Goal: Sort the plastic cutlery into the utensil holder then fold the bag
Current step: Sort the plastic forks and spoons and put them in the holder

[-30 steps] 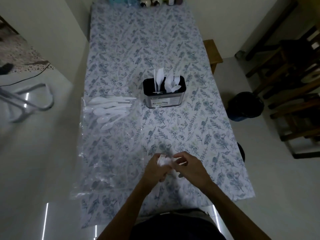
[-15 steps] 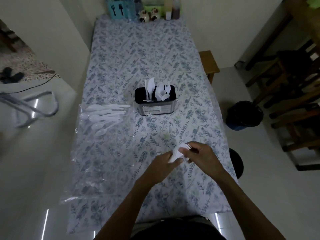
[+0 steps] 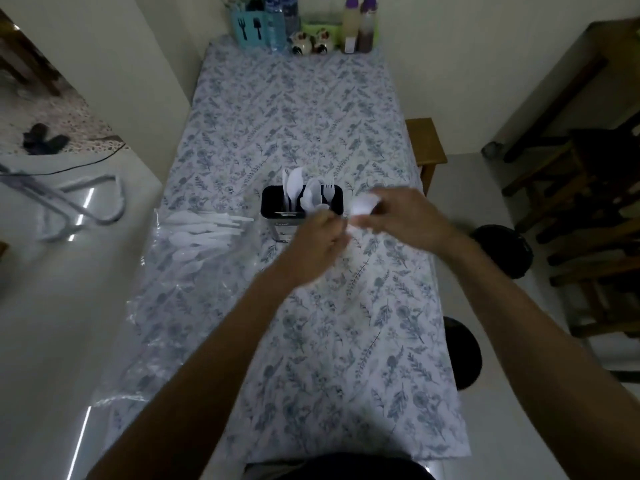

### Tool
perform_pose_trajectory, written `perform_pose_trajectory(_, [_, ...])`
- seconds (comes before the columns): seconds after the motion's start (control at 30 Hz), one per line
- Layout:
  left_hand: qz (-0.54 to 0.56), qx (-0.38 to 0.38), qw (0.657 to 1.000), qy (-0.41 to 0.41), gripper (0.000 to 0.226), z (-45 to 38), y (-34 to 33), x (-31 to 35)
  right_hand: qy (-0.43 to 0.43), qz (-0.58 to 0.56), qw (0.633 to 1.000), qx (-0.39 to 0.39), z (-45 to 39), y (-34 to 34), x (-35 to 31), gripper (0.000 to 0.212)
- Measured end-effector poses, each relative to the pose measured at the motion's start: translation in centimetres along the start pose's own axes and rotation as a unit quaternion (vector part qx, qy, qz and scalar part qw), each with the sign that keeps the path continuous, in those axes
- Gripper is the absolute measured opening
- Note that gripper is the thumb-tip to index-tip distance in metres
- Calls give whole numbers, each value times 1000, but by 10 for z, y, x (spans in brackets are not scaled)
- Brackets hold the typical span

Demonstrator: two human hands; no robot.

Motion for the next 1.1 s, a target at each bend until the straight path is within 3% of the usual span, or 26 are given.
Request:
perform_pose_trajectory(0.17, [-1,52,999,10,27,-78,76,-30,88,59,984,140,-70,43,-52,39])
perform_pose_trajectory(0.3, [-85,6,993,82,24,-88,69,-79,79,51,990,109,-108,10,-37,37])
perform_pose_trajectory(0.5, [-171,-34,979,105,32,-79,48,-108,54,92,991,77,-130,-28,-7,37])
perform_pose_trajectory(0.63, [-154,-41,982,100,62,-72,58,-111,-38,136,988,68,-137,-29,13,81])
perform_pose_trajectory(0.7, [-103,-9,989,104,76,-54,73,-114,-69,124,987,69,-135,-23,20,91])
perform_pose_trajectory(0.83, [-23,90,981,168,63,4,96,-119,-81,22,992,98,-115,-17,35,74])
perform_pose_trajectory(0.9, [4,97,971,218,67,35,88,-125,-106,-26,987,119,-102,-22,45,58])
perform_pose_trajectory(1.0, [-42,73,968,236,74,57,68,-127,-147,-85,976,132,-85,-36,57,39])
perform_pose_trajectory(1.1, [-104,118,964,215,54,52,59,-125,-161,-114,971,136,-70,-51,61,33])
Point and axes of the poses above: each hand's wrist, its own z-axis away from the middle knuckle, its own y-axis out of the back of the hand, x = y × z, the point moved 5 cm from there along -z, towards the middle knuckle, and after that the axes turned 15 degrees about -y, right-handed, at the moved point
